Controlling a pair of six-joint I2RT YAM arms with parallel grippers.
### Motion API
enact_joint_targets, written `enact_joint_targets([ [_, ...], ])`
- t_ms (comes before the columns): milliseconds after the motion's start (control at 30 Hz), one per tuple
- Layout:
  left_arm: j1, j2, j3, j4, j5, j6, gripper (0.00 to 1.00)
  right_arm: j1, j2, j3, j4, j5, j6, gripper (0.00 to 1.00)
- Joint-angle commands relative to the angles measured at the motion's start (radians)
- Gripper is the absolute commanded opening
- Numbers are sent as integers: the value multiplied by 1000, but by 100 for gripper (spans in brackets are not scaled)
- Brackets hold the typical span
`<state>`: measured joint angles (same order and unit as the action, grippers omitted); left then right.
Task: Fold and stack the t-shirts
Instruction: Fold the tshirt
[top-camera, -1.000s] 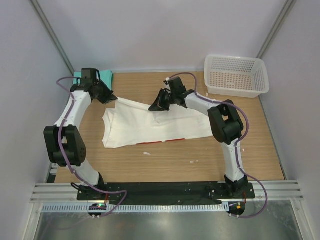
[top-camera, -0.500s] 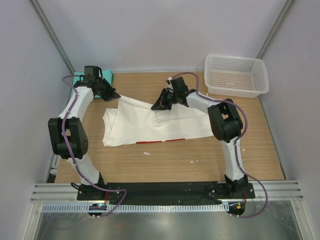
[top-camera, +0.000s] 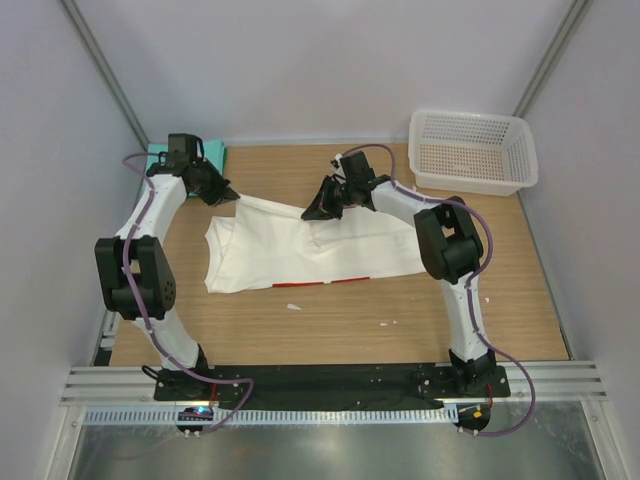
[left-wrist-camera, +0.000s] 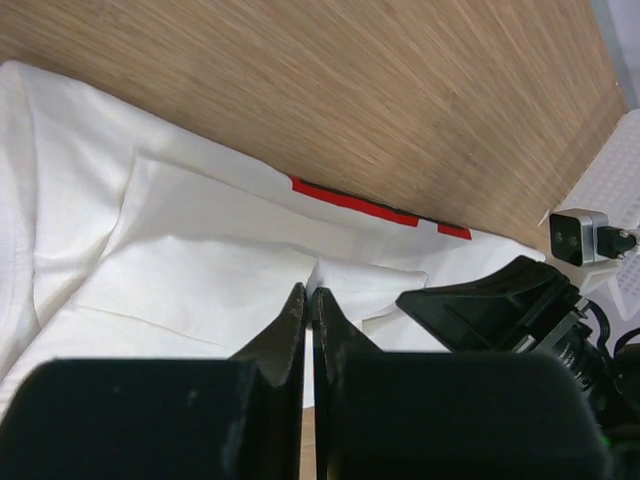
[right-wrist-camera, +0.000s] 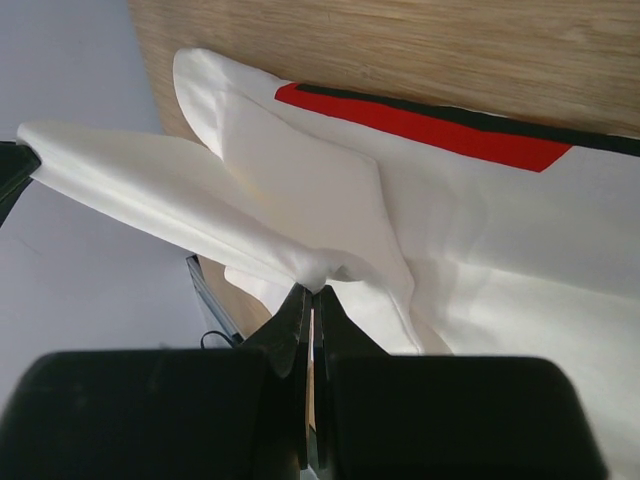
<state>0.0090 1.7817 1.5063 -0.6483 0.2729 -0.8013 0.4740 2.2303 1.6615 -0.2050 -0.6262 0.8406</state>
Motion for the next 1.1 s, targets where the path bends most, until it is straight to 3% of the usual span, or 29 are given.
enact_joint_targets([
  [0,34,-80,-26,-33,-34,37,0,-23,-12,44,-108,-7,-35,2],
  [800,103,-350,-368,-214,12,94,0,29,-190,-143,-332,-86,-117,3],
  [1067,106,-370,-512,-197,-7,73,0,66,-213,-290,-292,-72,-115,3],
])
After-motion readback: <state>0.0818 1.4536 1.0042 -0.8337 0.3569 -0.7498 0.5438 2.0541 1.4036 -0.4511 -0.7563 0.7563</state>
